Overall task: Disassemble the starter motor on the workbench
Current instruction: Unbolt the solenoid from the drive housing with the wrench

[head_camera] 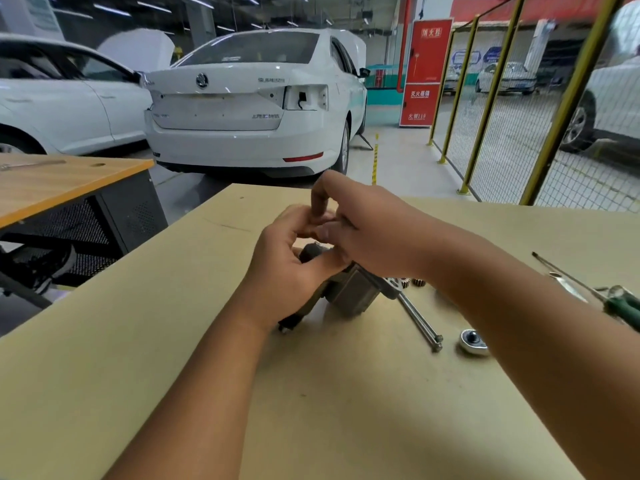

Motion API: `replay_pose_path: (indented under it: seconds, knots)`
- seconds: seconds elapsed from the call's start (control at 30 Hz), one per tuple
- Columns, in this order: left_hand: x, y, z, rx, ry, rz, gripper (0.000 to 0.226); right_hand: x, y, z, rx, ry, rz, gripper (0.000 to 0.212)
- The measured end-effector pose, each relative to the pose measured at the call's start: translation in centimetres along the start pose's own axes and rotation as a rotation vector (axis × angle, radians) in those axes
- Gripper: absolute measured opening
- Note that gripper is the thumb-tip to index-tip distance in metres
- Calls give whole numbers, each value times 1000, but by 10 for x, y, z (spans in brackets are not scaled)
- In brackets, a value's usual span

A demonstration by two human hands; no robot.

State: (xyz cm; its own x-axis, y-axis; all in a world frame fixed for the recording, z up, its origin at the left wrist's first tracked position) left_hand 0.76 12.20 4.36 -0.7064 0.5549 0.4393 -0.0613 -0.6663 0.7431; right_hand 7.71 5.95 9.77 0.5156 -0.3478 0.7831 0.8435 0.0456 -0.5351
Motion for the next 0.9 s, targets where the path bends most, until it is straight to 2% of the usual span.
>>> replay_pose_path:
  seconds: [0.07, 0.27, 0.37, 0.43, 0.53, 0.63, 0.7, 0.77, 0.83, 0.9]
  knots:
    - [-1, 6, 0, -35, -7, -3, 15, 0, 3, -3, -20, 7, 47, 18]
    - [2, 10, -1, -62, 15, 5, 11, -1, 2, -9, -16, 85, 31, 29]
    - [2, 10, 0, -50, 37, 1, 7, 27, 10, -28, -20, 254, 121, 41]
    - [3, 8, 0, -28, 56, -1, 5, 47, 18, -52, -19, 332, 106, 34]
    - [0, 5, 2, -14, 45, 12, 7, 54, 40, -91, -54, 230, -136, 12]
    - [0, 2, 4, 0, 28, 7, 14, 41, 73, -134, -161, 24, -292, 26]
    - [2, 3, 5, -2, 31, 9, 16, 34, 90, -155, -198, -66, -303, 23]
    - [4, 5, 5, -10, 36, -9, 27, 30, 107, -168, -234, -70, -276, 28]
    - [1, 10, 4, -42, 36, -28, 45, 30, 122, -175, -271, 0, -278, 32]
    - [0, 17, 3, -68, 39, -3, 47, 25, 127, -177, -291, 33, -353, 31]
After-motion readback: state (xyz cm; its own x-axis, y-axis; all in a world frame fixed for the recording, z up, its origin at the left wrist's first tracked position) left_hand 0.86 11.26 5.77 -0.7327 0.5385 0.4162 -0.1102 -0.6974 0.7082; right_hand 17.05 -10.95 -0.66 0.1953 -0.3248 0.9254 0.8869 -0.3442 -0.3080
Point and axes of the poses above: each hand's wrist, its own z-axis towards the middle knuckle, its own x-axis out of the back of the hand, y = z × x, the point moved 10 cm from there along z, towards the middle knuckle, and after that the axes turned 9 degrees about z, right-handed, at the moved point
